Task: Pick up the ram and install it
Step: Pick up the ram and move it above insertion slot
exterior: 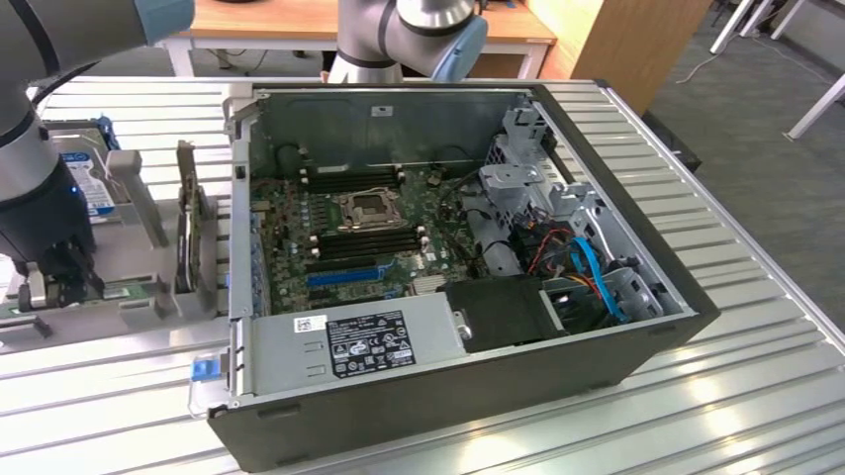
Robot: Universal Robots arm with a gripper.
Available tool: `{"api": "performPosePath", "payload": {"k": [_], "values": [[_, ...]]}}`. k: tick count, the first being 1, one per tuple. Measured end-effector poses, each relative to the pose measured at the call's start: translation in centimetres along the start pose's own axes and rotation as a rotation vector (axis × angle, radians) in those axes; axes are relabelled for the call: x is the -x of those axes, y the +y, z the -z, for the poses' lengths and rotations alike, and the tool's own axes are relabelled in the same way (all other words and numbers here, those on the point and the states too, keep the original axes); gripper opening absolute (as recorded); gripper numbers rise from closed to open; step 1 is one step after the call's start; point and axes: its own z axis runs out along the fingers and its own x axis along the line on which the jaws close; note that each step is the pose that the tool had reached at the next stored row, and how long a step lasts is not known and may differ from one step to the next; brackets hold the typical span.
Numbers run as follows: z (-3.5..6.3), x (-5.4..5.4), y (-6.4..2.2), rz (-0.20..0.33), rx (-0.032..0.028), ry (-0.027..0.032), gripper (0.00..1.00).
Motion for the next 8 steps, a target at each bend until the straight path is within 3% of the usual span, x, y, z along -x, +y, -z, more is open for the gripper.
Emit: {"api": "performPosePath", "payload": {"k": [8], "values": [[2.02, 0.2, -0.02, 0.0, 0.0, 0.0001, 0.12]]}}
